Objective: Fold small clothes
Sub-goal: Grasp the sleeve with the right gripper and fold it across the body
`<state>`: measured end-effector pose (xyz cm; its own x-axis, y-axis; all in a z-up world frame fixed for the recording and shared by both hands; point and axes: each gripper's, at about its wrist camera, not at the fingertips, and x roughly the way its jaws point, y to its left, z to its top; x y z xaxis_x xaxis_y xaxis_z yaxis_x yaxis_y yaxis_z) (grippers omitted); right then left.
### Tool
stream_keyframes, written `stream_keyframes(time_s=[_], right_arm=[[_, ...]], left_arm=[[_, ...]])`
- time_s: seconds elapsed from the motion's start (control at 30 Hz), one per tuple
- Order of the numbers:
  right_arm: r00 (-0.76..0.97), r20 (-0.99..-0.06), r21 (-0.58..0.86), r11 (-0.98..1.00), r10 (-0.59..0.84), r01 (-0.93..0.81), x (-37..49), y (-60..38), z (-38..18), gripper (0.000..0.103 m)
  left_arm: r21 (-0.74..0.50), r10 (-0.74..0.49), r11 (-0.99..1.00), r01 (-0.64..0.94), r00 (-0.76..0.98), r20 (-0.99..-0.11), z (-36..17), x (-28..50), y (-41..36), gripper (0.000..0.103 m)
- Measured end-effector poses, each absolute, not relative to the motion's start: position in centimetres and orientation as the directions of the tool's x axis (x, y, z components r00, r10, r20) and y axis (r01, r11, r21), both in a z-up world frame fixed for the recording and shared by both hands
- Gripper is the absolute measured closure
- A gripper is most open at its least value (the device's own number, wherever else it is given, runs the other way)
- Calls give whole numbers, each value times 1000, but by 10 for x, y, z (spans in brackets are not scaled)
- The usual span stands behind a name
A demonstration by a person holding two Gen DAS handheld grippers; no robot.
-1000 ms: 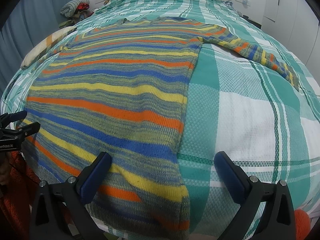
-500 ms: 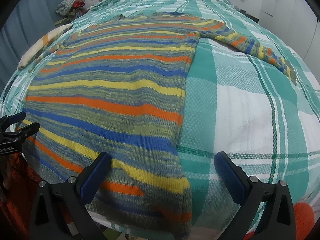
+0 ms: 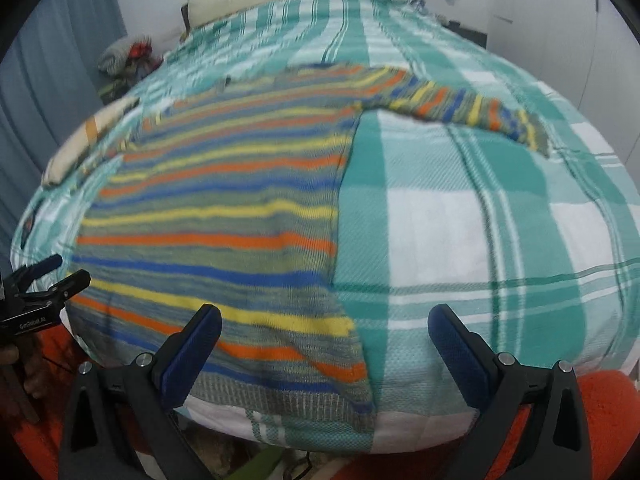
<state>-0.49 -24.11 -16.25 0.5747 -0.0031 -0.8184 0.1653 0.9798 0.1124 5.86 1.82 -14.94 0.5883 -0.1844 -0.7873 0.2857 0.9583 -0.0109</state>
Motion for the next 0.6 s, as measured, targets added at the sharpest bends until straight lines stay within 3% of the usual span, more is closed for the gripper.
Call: stream_keyframes(time_s=[0.2,0.37,0.6], right_arm=[[623,-782,133,980,12,148,-15,-235,-133,1],[727,-686,193,968,18,158,-22,-241,-94,1],[788,-614,454,832,33,319,-15,-334,-93,1]], left_arm=[[-13,-198,961,276,653,-731,-124,45,25,1],[4,-188,965,263,700,-689,-107,37,34,1],[-81,-208,975,209,714,-668,-74,41,52,1]])
